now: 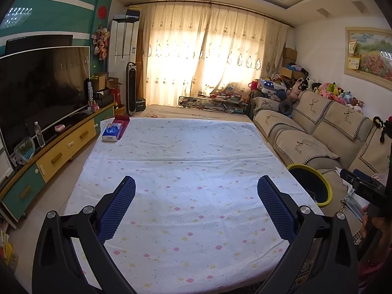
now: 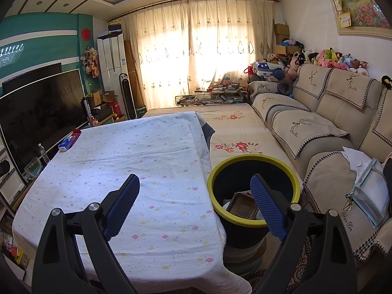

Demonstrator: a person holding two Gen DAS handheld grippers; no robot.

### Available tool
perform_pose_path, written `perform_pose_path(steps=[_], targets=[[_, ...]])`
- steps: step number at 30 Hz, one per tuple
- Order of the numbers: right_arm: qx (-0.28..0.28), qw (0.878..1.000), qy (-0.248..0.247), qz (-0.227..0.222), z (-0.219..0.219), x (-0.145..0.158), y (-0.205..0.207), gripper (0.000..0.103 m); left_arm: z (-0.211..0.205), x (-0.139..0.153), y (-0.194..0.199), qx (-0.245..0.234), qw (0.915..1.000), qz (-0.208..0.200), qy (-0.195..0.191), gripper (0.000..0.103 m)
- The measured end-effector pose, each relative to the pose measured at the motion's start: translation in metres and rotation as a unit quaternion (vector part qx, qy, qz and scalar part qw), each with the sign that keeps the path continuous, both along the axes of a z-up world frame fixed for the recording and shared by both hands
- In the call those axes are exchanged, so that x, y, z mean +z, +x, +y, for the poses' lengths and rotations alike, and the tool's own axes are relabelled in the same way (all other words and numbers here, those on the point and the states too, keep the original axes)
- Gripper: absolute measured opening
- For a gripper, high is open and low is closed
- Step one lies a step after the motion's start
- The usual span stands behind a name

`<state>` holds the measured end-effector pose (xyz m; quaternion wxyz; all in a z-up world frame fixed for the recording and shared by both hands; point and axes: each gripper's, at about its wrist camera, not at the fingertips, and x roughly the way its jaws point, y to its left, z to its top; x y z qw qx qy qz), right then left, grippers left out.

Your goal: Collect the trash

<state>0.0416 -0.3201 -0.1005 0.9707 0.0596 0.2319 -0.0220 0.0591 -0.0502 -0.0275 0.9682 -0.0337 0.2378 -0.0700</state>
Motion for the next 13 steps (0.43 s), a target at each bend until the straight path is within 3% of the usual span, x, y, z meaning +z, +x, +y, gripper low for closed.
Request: perform_pose_path(steps=[7, 13], targets=[[0.007, 1.0, -0.007, 0.014, 0.003, -0.003, 0.01, 0.087, 0.006, -0.013, 0.024, 0.004, 0.9995, 0.032, -0.002, 0.098], [0.043, 0.999, -0.014, 0.026, 0.018, 0.011, 0.059, 0.092, 0.022, -0.027, 0.097, 0.019, 0.9972, 0.071, 0.009, 0.098]])
